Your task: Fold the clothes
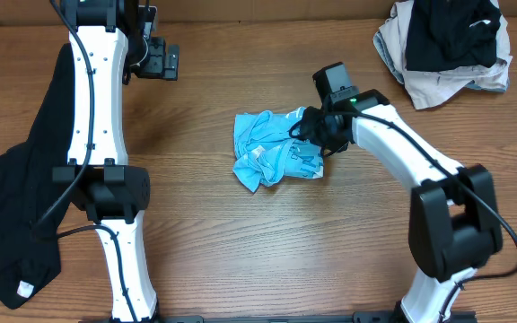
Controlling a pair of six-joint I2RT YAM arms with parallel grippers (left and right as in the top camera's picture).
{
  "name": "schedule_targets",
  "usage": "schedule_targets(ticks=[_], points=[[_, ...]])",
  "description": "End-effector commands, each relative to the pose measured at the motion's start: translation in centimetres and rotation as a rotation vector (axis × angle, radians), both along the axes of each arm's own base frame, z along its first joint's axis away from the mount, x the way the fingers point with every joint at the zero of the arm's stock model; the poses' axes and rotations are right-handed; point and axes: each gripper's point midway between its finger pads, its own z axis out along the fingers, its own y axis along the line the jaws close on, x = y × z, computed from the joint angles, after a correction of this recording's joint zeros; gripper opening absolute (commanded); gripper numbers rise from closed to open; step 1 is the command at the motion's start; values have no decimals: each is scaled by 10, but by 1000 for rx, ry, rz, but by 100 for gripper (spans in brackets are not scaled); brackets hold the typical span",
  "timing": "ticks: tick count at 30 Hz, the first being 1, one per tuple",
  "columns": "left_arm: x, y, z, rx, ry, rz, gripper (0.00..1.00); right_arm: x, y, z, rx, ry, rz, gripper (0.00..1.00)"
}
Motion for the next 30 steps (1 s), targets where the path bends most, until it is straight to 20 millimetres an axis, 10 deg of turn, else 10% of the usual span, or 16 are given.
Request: schedule_targets(ticks=[1,8,14,30], points=[[2,-1,-1,-7,-4,-21,100,1,8,-3,31,2,18,46],[2,-1,-1,-7,-4,-21,100,13,15,8,56,-56,53,13],[2,-1,-1,-7,-3,-21,100,30,23,41,62,-117,101,4],[2,-1,-1,-7,-1,-21,100,30,50,48,89,-145,161,20]])
